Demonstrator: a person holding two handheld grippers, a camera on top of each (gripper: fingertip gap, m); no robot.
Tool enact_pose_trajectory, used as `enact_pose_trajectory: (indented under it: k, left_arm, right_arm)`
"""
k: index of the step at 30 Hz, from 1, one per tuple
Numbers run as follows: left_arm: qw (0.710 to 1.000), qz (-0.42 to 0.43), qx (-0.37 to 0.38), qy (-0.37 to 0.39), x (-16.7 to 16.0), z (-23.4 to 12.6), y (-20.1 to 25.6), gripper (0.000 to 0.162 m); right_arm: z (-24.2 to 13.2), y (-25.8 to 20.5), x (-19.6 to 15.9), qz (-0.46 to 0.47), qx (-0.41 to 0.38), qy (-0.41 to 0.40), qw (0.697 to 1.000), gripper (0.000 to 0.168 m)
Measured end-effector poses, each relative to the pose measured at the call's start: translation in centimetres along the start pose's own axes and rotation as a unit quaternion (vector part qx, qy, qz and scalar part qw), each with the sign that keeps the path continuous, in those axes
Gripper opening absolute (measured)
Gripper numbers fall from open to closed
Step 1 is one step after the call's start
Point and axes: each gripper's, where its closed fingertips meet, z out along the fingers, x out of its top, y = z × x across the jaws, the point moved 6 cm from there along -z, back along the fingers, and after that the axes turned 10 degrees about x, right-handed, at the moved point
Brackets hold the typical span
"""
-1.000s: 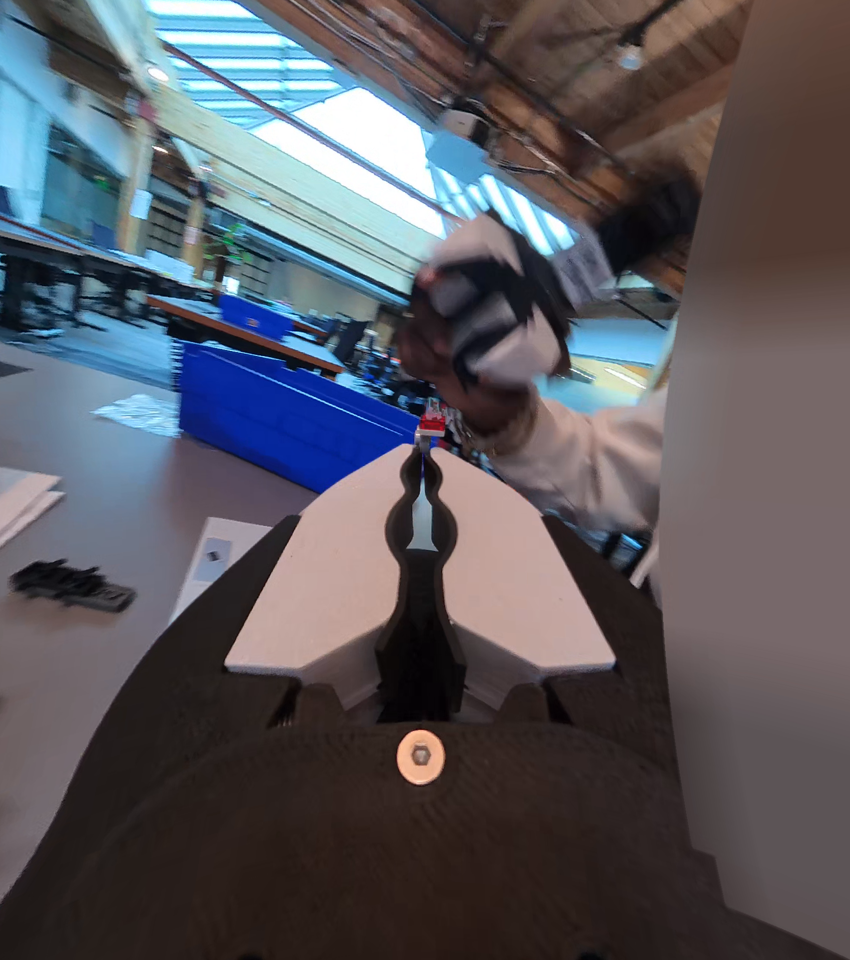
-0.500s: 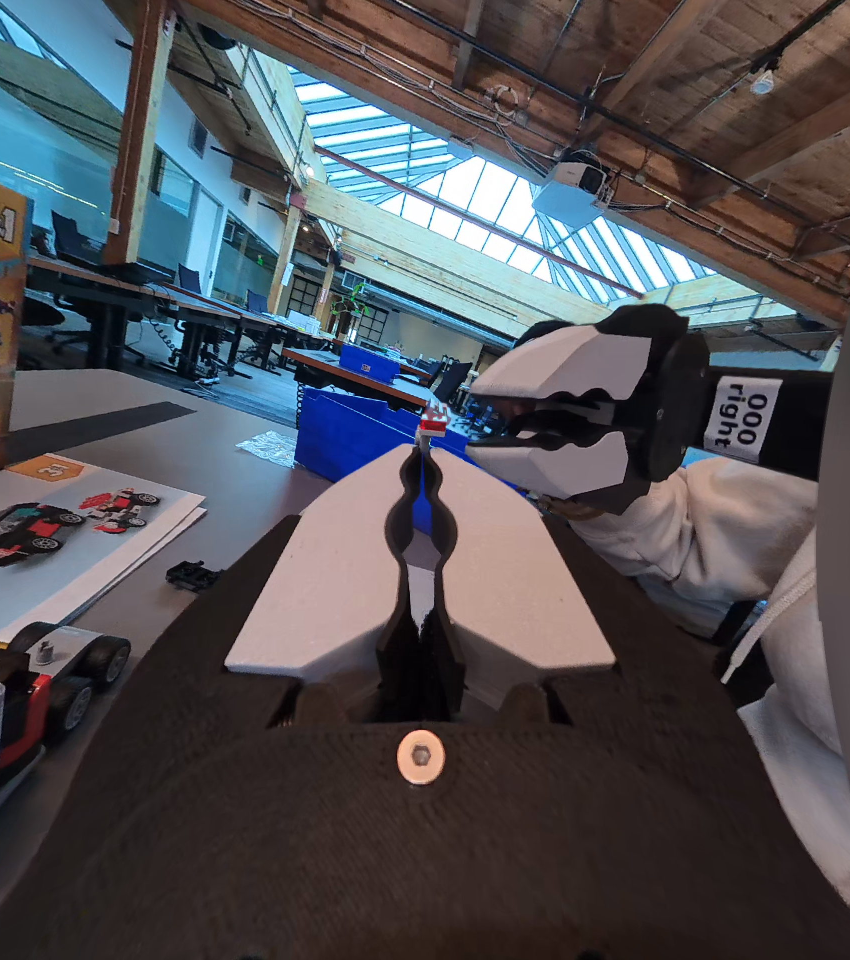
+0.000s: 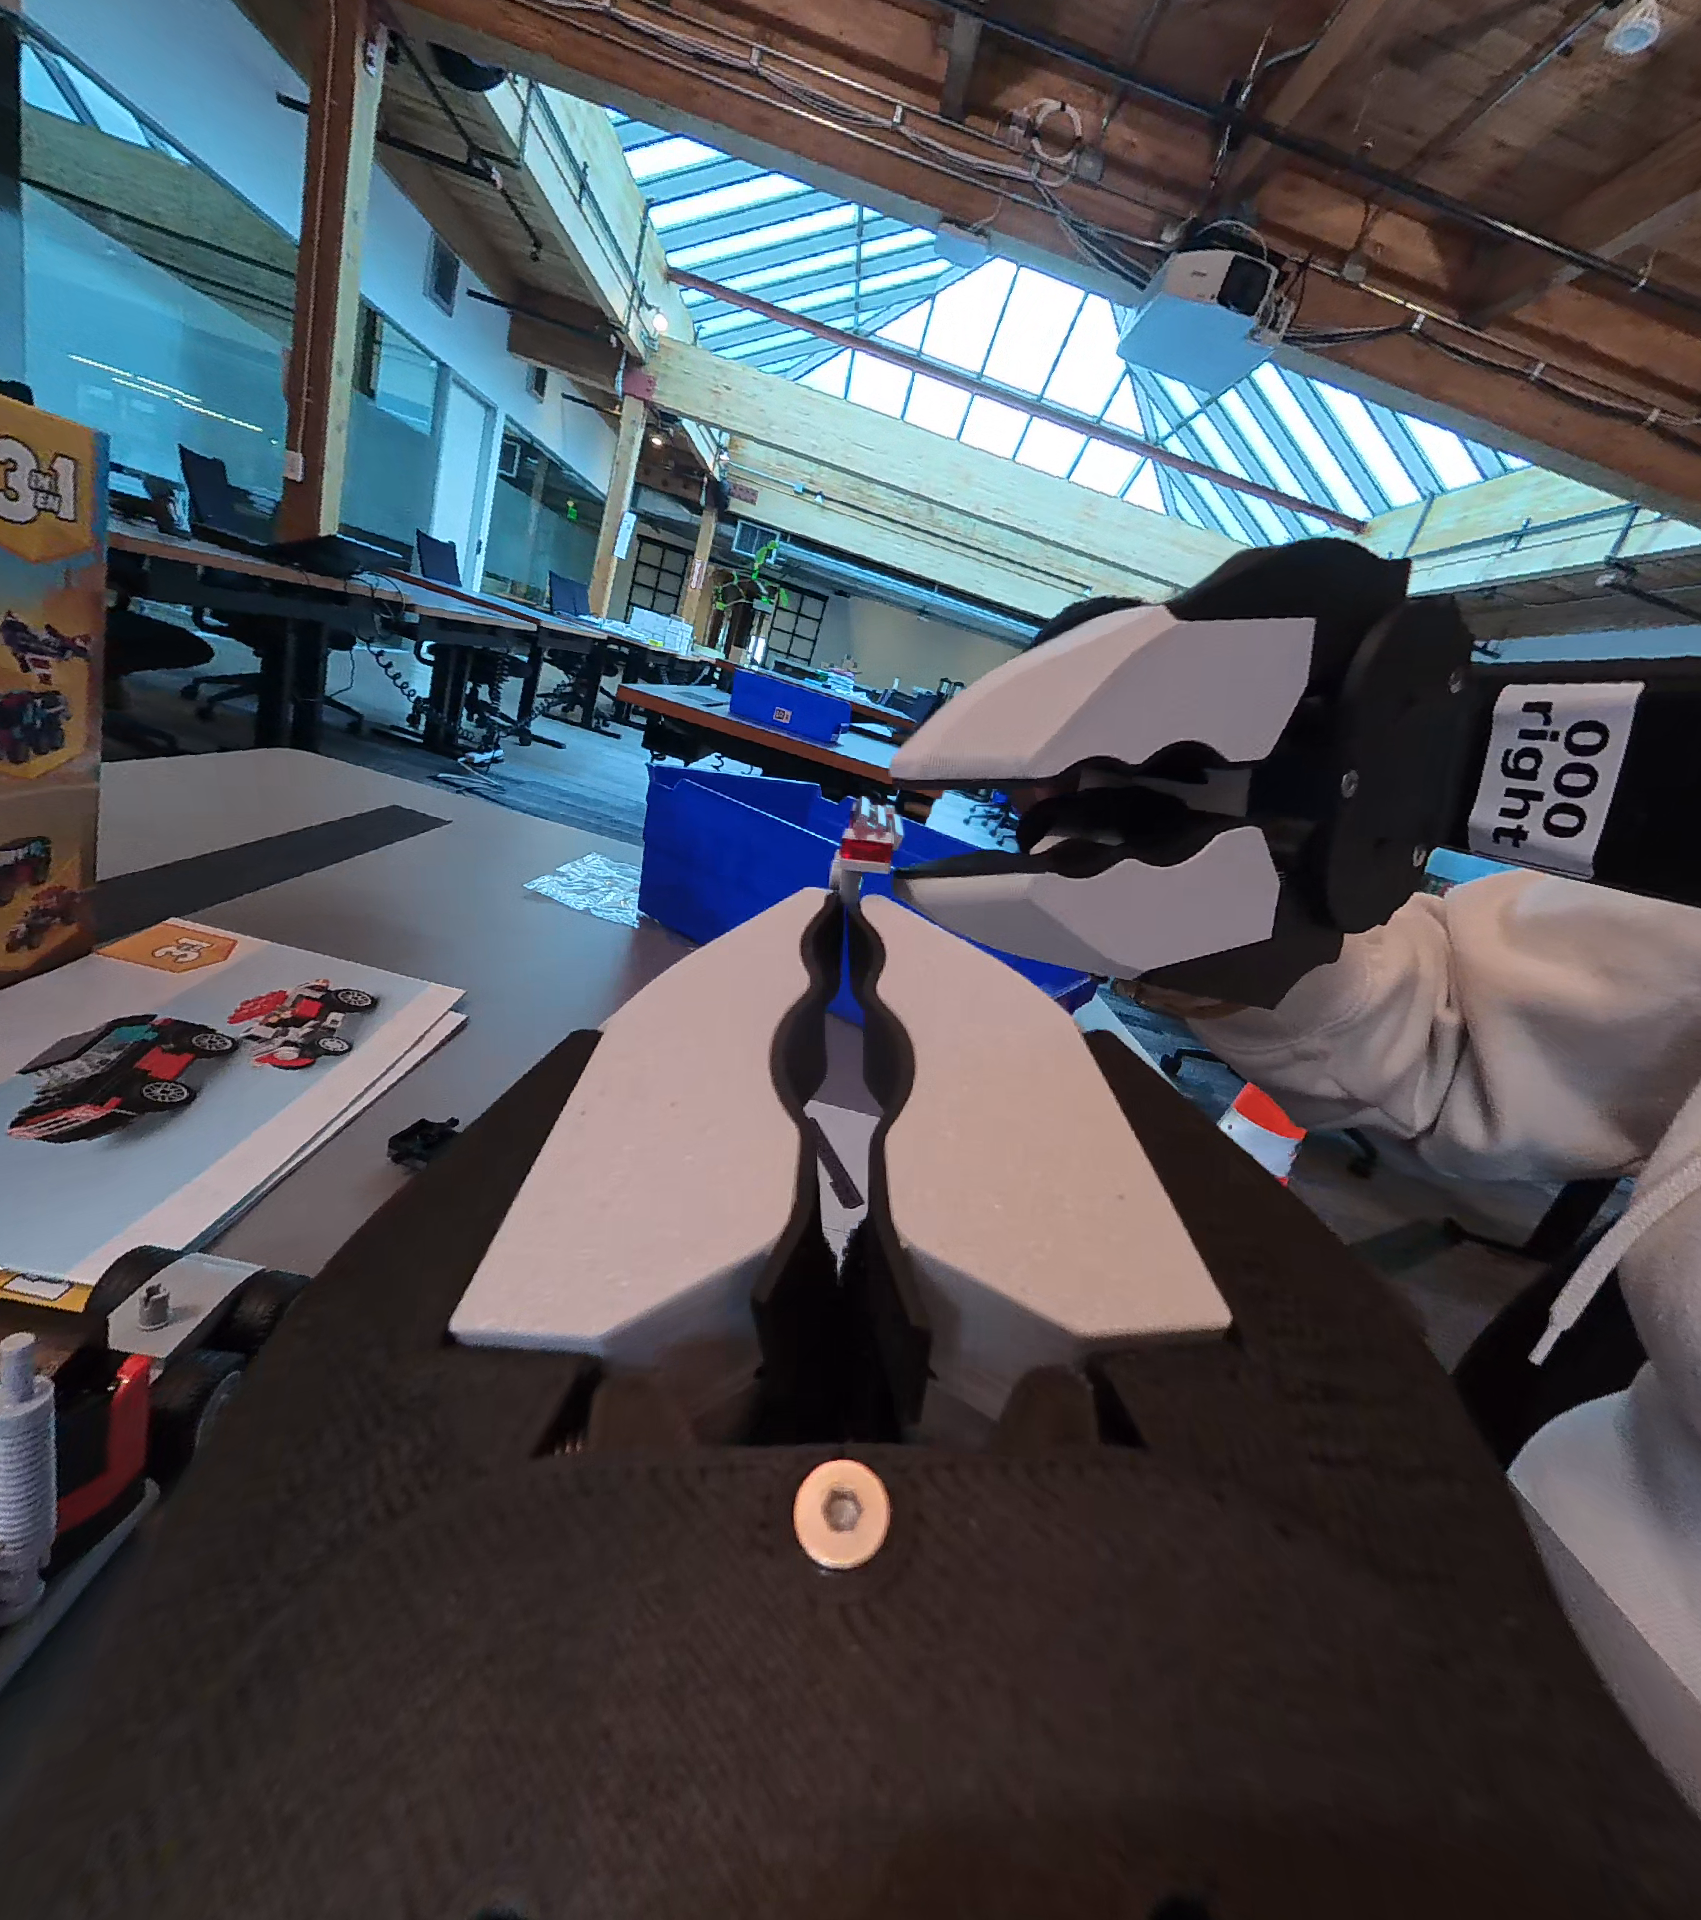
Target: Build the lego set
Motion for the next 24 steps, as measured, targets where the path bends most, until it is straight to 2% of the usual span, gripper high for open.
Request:
enact_pose_trajectory:
  k: [13,24]
  left_arm:
    - [1.000,0.024,0.005,0.000,0.0,0.1,0.3,0.001]
    - [0.989,0.141,0.043,0.005,0.3,0.2,1.2,0.000]
  right_arm:
    - [0.1,-0.1,-0.3,-0.013,-0.004,-0.011,1.000,0.006]
    - [-0.5,0.0,-0.5,-0.014,-0.002,0.004,1.000,0.005]
